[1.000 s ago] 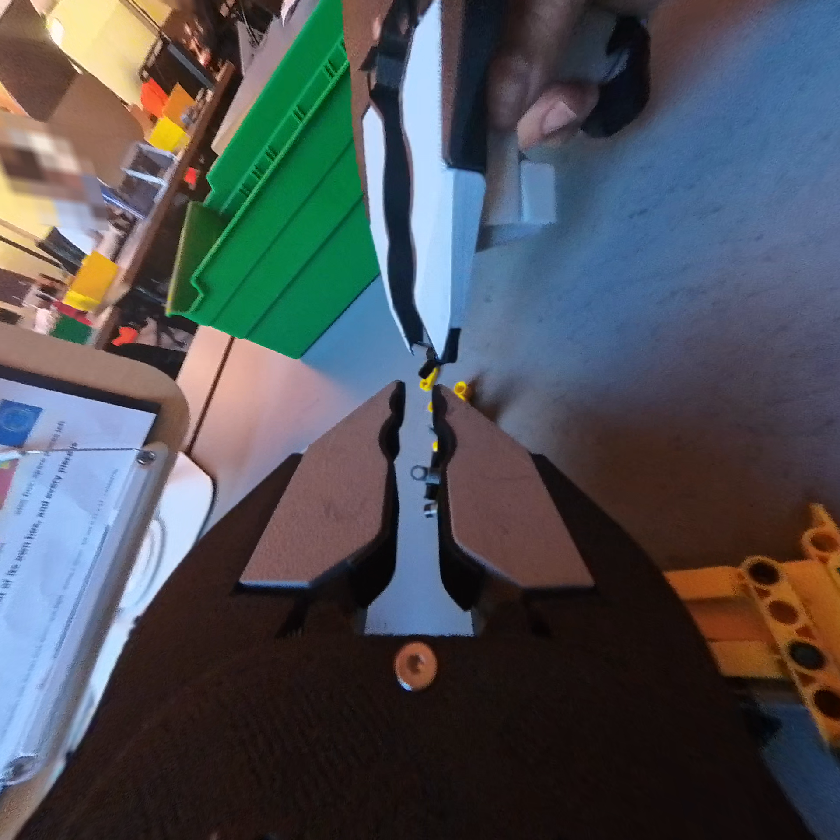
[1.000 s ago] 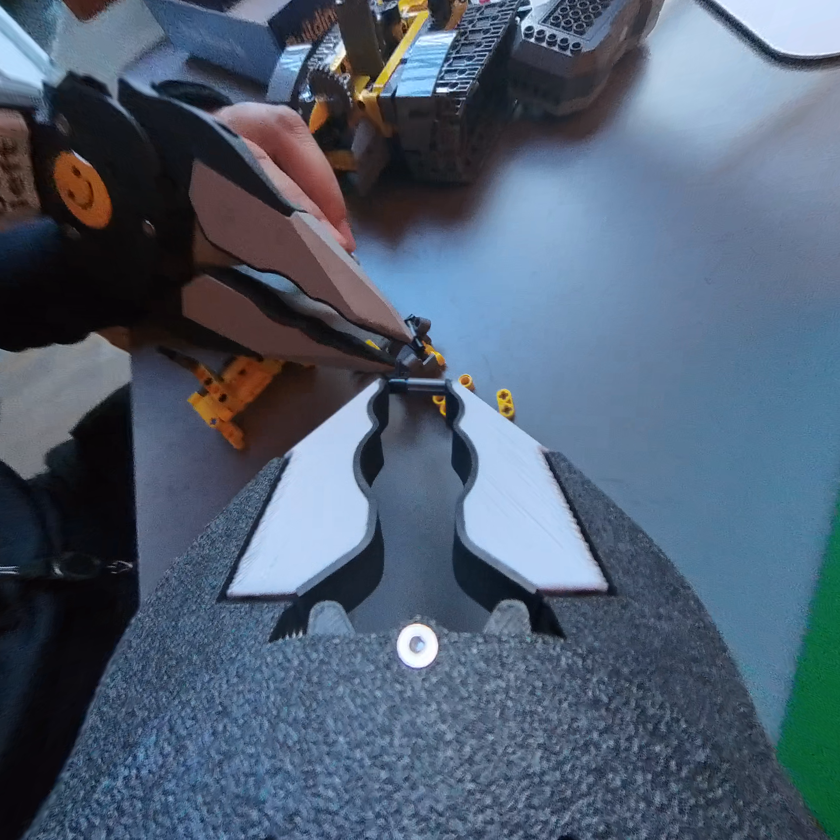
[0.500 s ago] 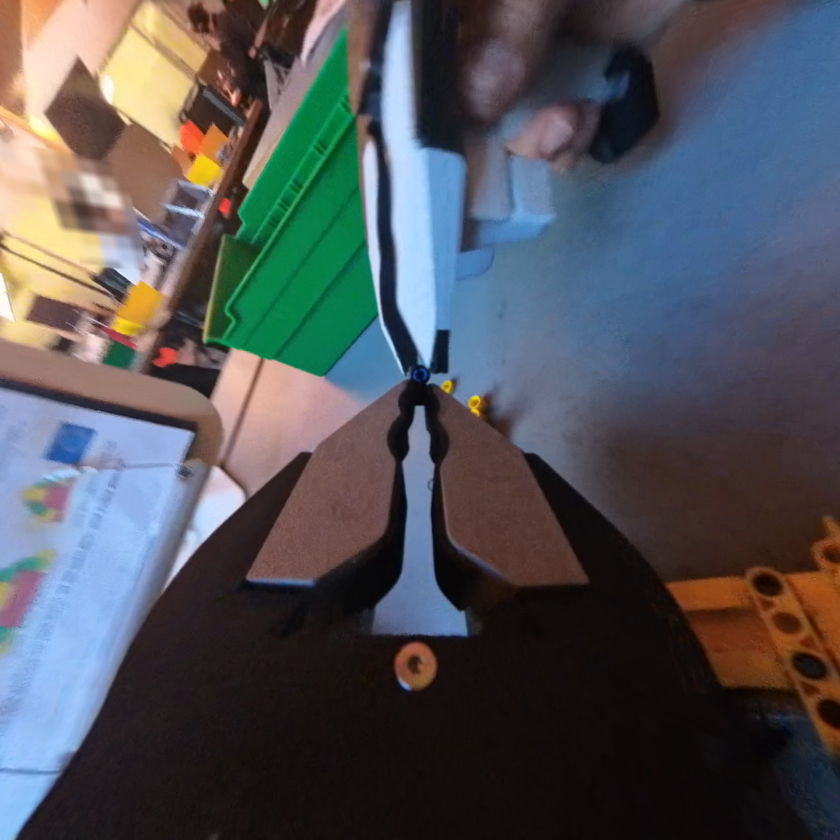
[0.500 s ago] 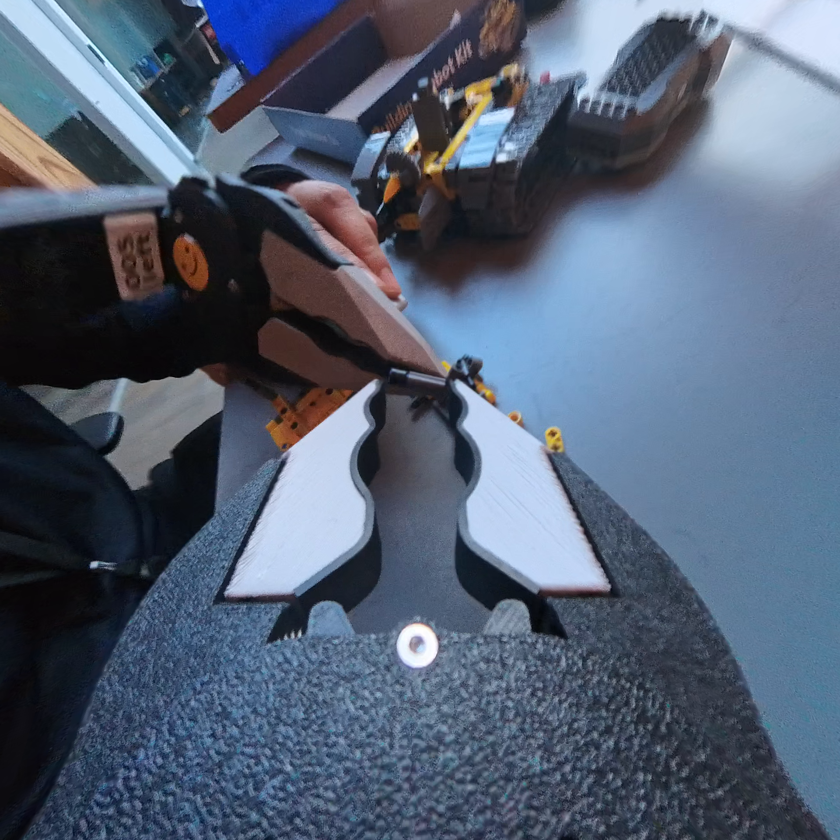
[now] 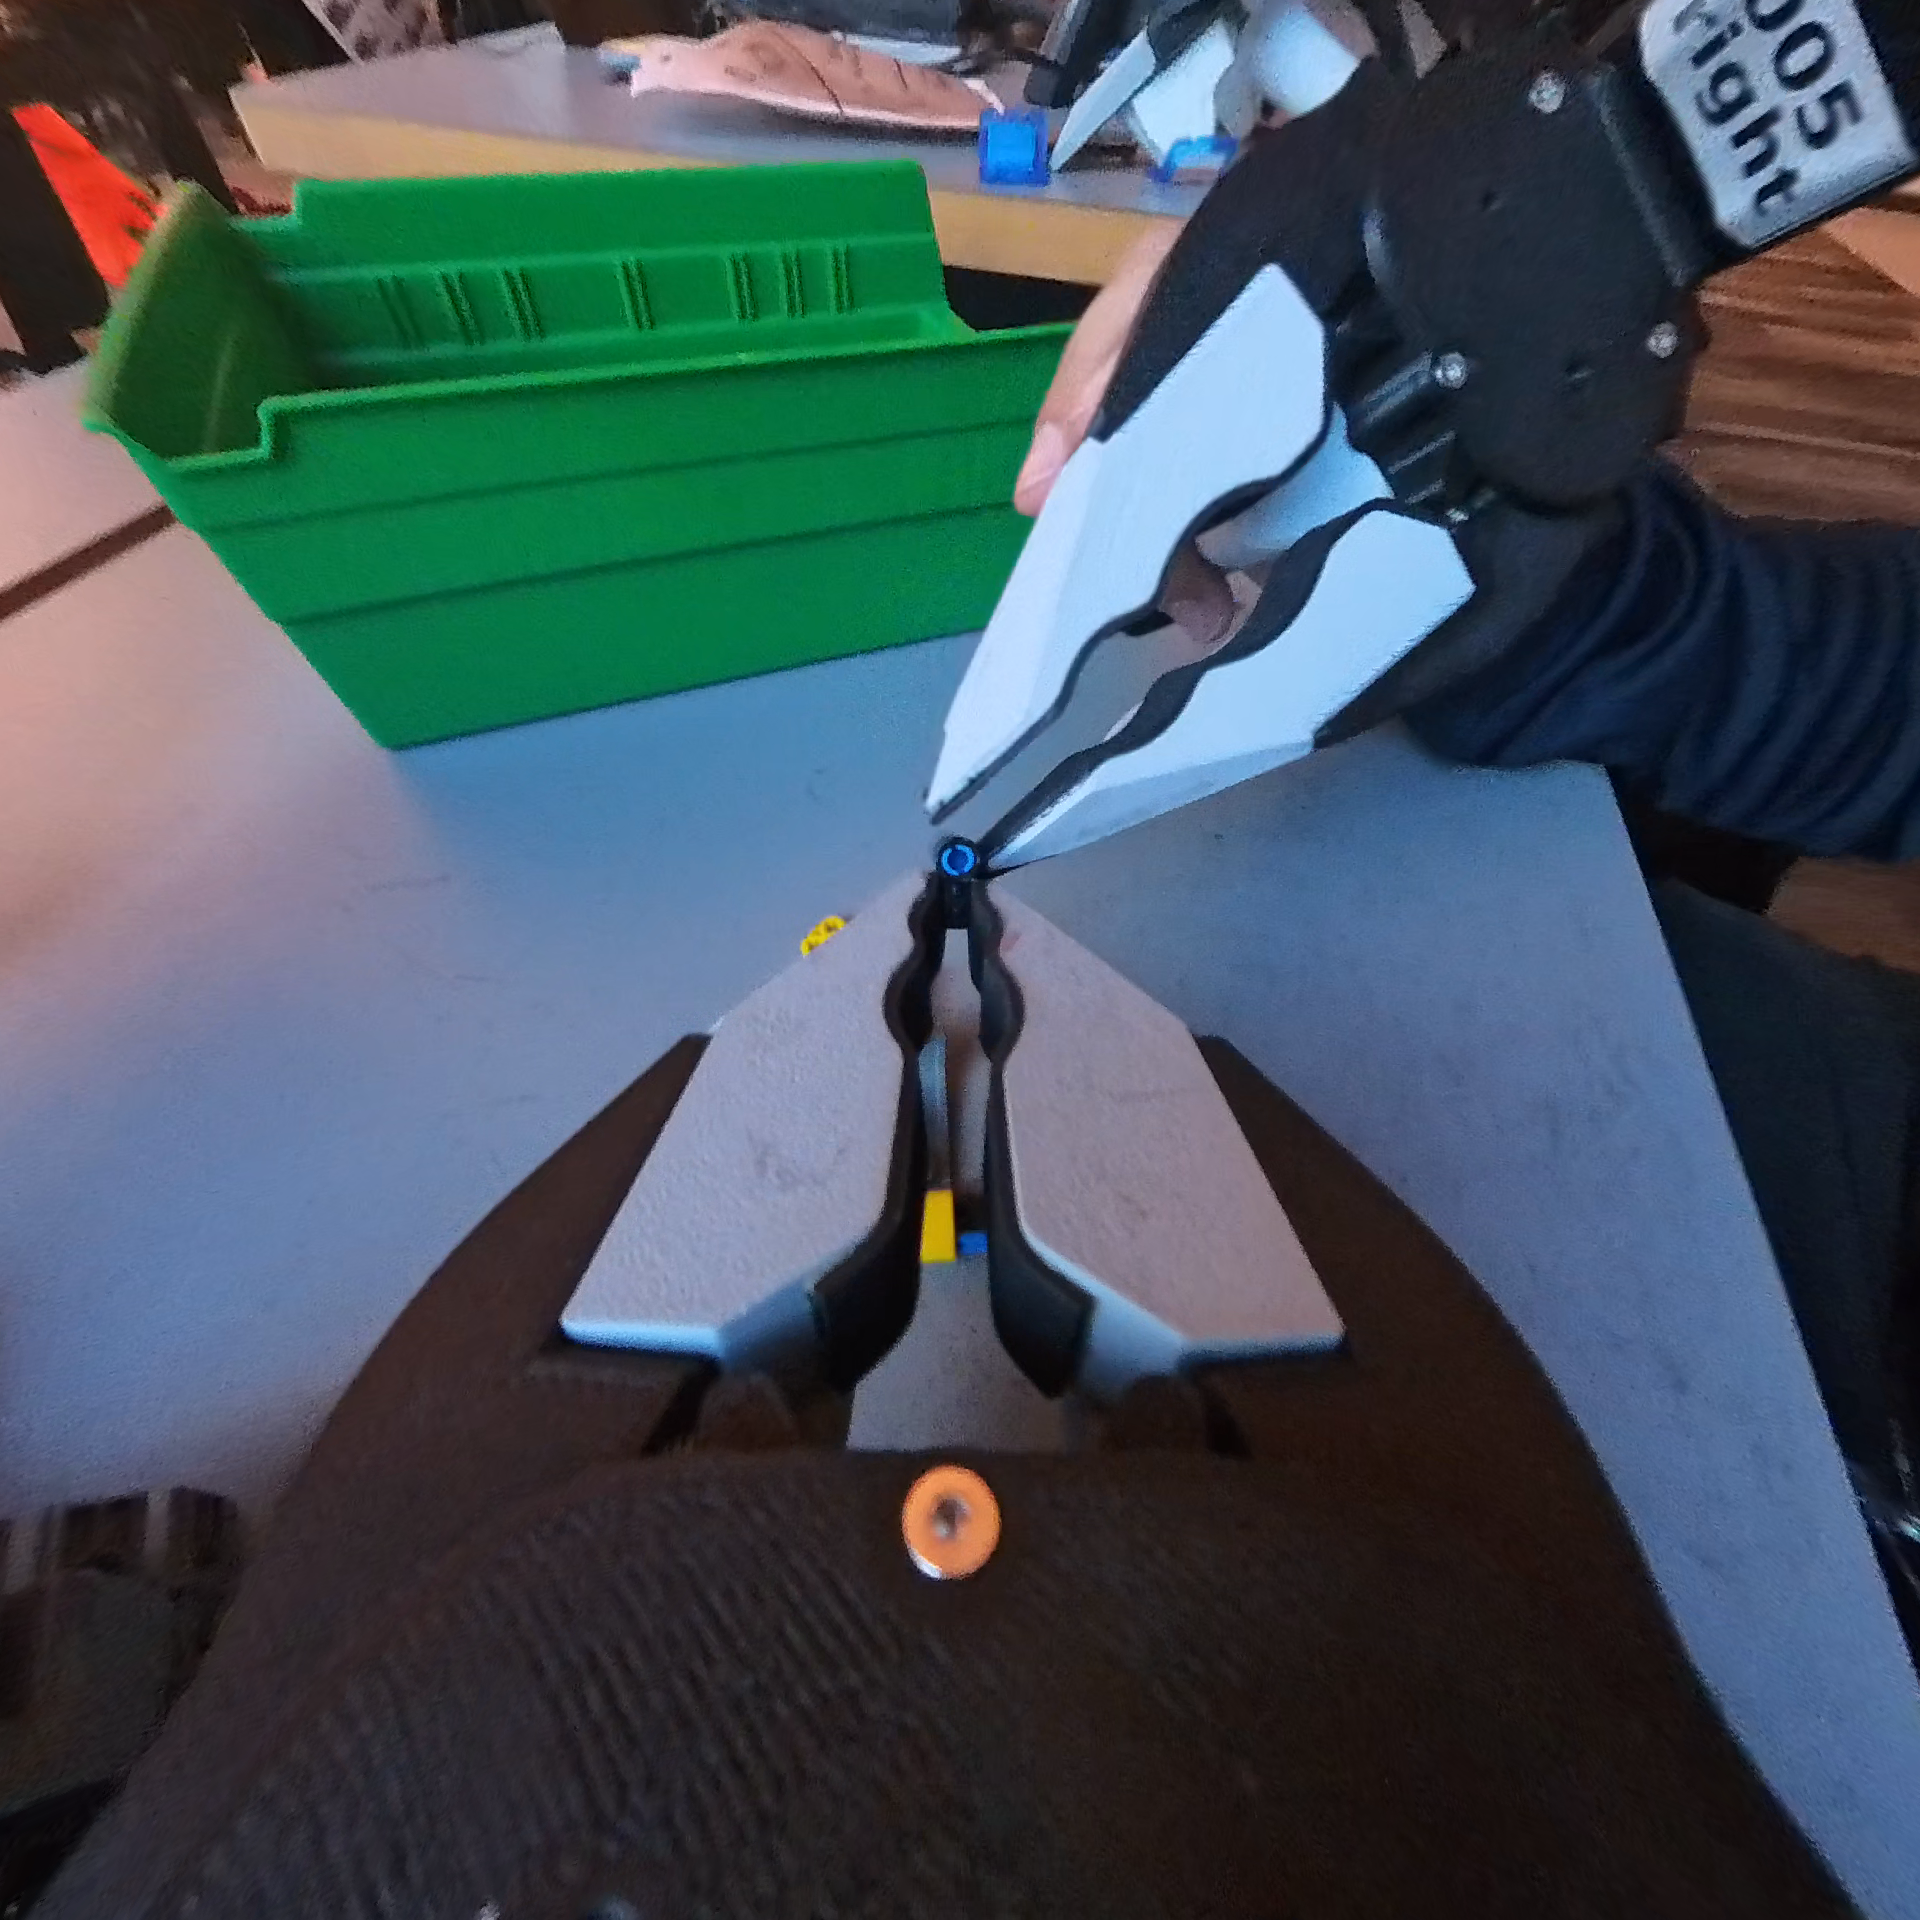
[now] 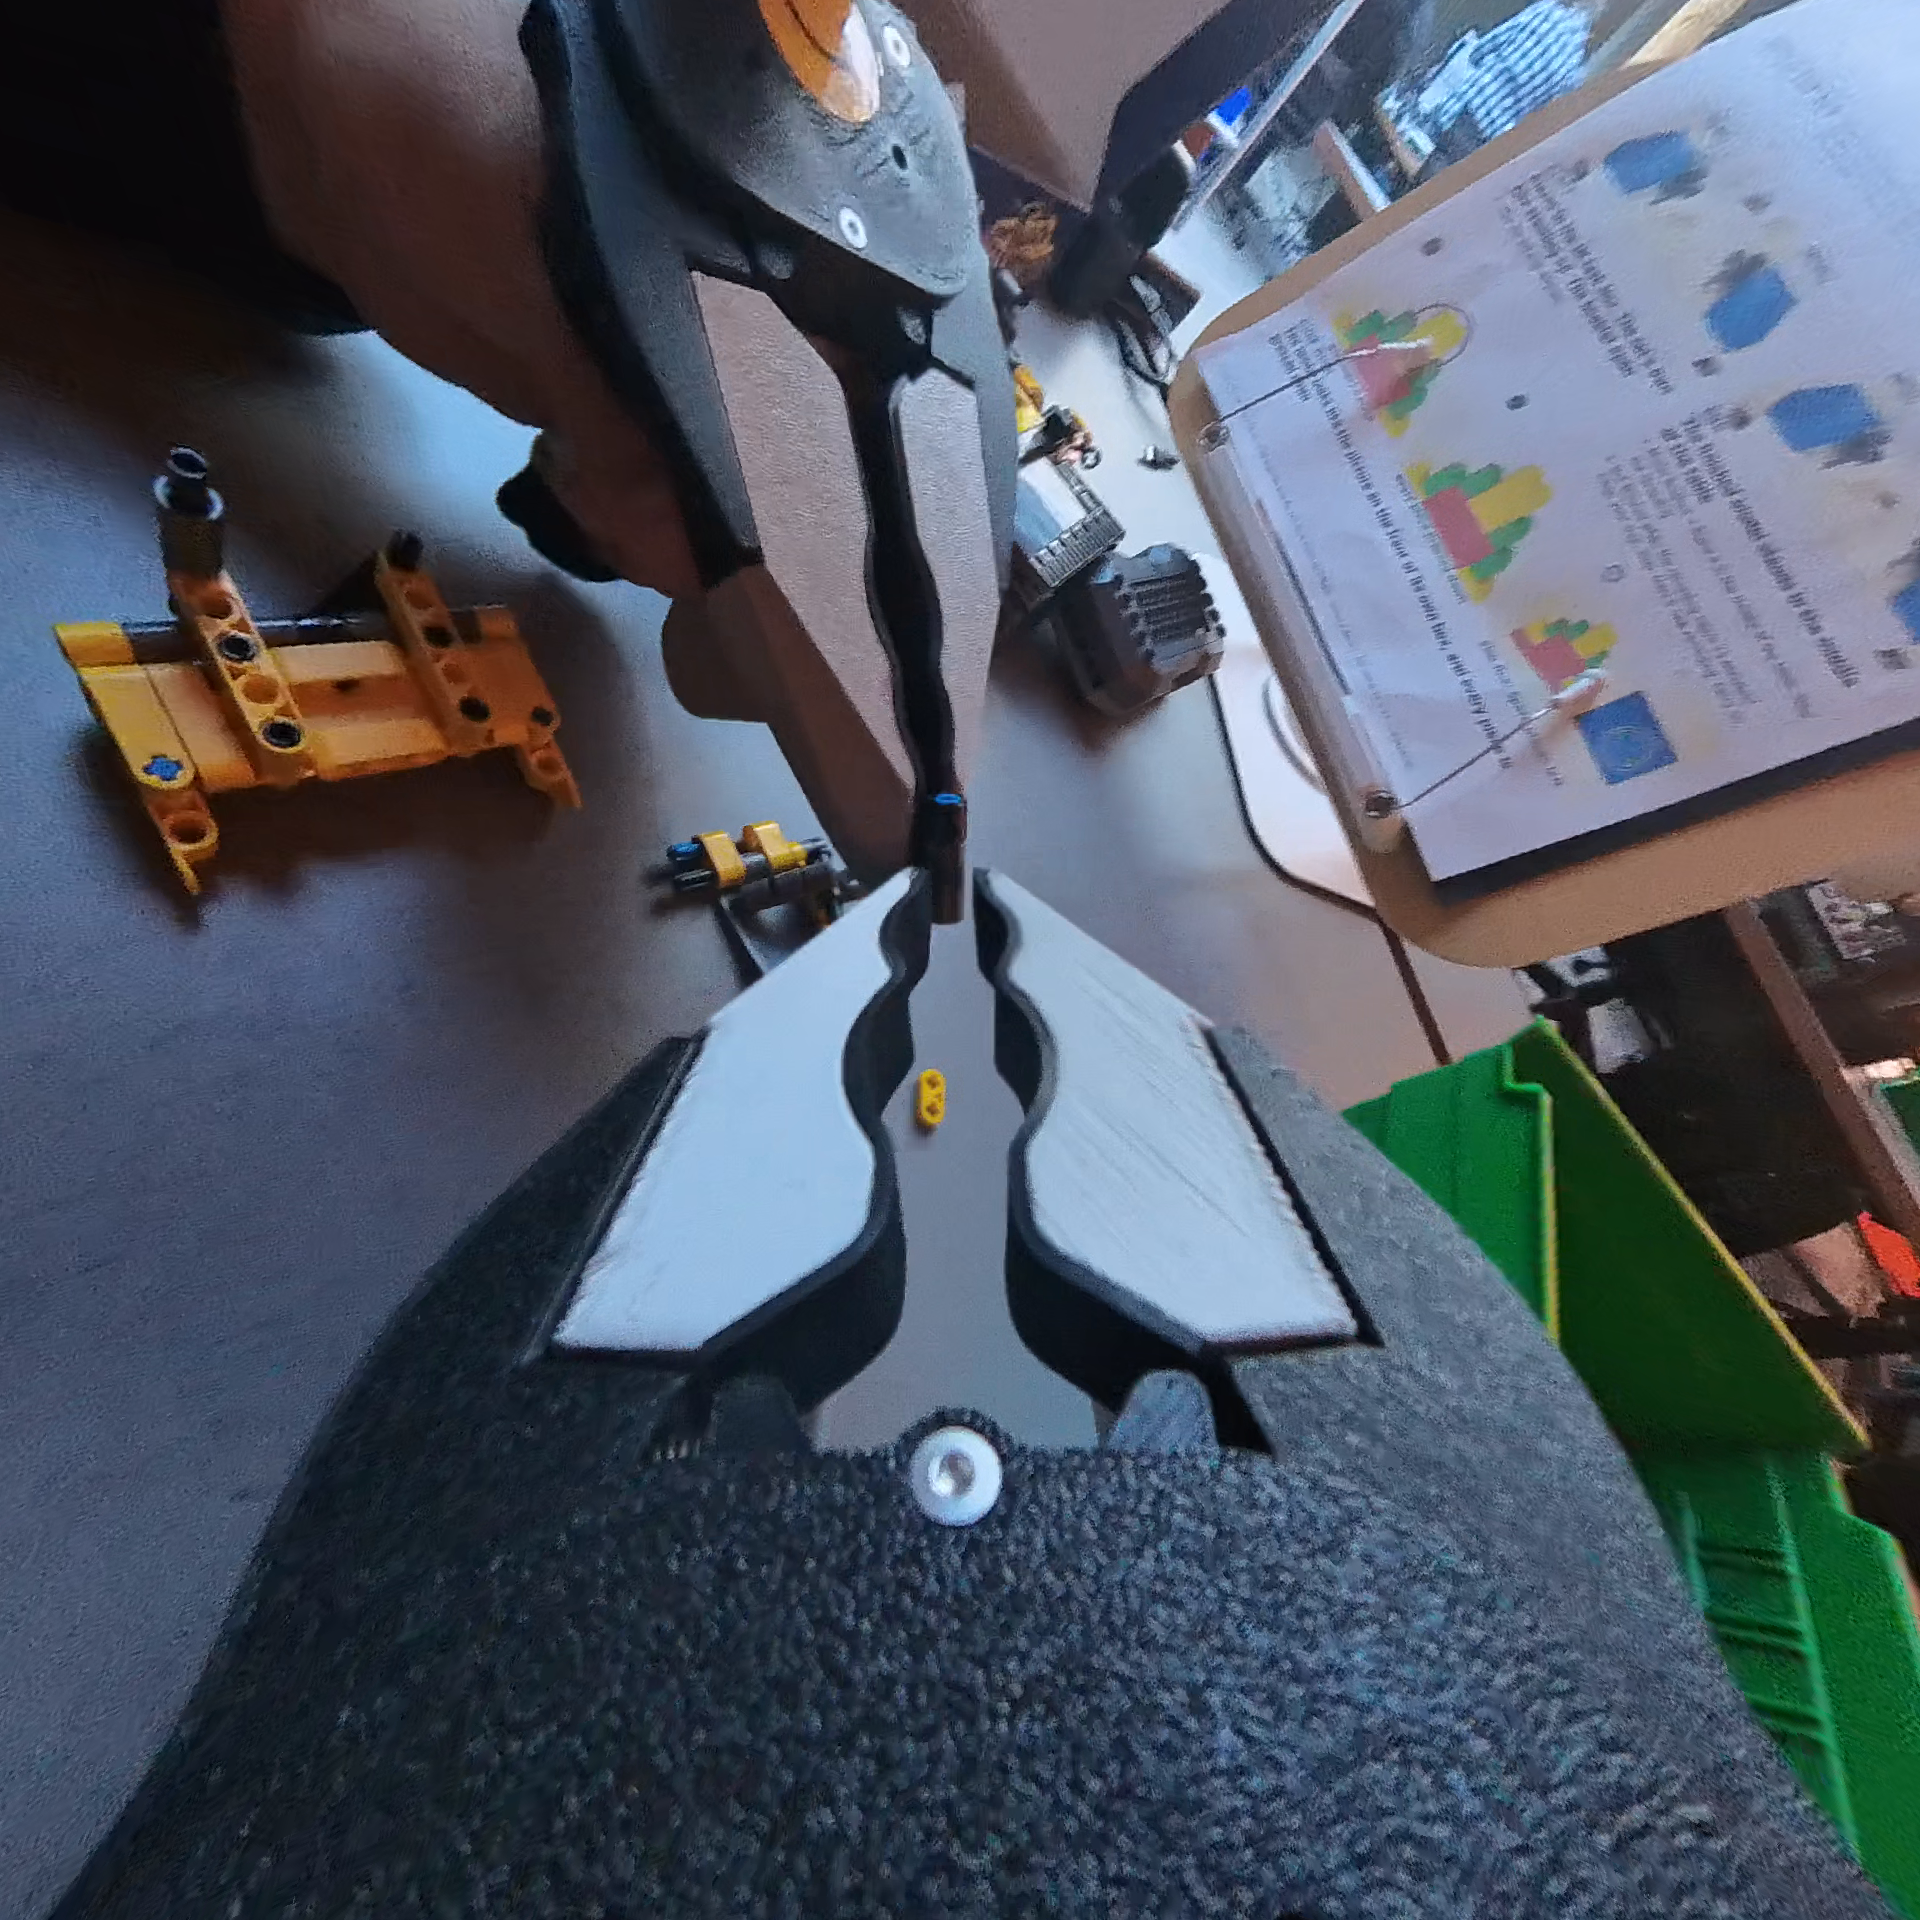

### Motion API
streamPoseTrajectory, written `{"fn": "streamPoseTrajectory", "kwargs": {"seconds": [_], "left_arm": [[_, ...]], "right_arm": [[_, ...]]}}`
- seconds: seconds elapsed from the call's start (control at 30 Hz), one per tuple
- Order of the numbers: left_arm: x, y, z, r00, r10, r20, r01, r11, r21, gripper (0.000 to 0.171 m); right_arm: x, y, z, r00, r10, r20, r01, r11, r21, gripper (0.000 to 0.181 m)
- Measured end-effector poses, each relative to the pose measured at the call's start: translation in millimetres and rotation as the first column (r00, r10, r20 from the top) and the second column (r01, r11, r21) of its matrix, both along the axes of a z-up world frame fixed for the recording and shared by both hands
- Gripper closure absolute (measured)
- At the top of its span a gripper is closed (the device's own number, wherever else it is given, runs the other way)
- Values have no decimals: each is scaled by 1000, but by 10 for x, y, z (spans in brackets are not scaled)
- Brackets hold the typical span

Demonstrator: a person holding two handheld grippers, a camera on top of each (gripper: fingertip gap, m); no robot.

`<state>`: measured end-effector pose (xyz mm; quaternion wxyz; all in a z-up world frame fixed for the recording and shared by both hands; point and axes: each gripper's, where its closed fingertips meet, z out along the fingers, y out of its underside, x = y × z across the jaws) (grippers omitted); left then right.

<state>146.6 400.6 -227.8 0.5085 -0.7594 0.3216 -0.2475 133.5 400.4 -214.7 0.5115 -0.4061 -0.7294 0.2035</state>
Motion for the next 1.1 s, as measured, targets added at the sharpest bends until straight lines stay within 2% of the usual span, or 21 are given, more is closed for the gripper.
{"fn": "streamPoseTrajectory", "kwargs": {"seconds": [0.2,0.33,0.43,0.5,0.63,0.77,0.93,1.0,1.03,1.1], "left_arm": [[9,4,8,999,-6,43,7,1000,-19,171],[-12,15,-35,999,2,33,-1,1000,-31,171],[8,-2,17,997,-14,76,16,999,-30,171],[8,-11,56,996,-17,87,18,1000,-16,171],[16,-34,145,994,-29,110,27,999,20,171],[17,-27,286,987,-28,156,14,995,95,170],[-66,17,423,994,27,104,-52,968,244,171],[-36,-8,478,990,2,140,-38,965,259,171],[-13,-24,498,982,-21,188,-23,973,232,170],[-8,-21,518,957,-41,286,-7,986,166,171]], "right_arm": [[9,11,-16,1000,-9,14,10,998,-55,179],[28,197,-13,995,-102,7,102,995,-19,181],[32,141,22,998,-53,-14,50,983,-176,180],[14,105,42,999,-31,-27,21,955,-296,165],[-7,51,98,996,21,-91,-57,905,-421,166],[-10,32,234,984,36,-172,-136,778,-613,162],[22,8,475,954,50,-297,-278,524,-805,155],[47,19,546,940,50,-337,-324,437,-839,153],[57,30,571,935,47,-352,-339,417,-843,151],[73,28,593,926,54,-374,-360,432,-827,146]]}}
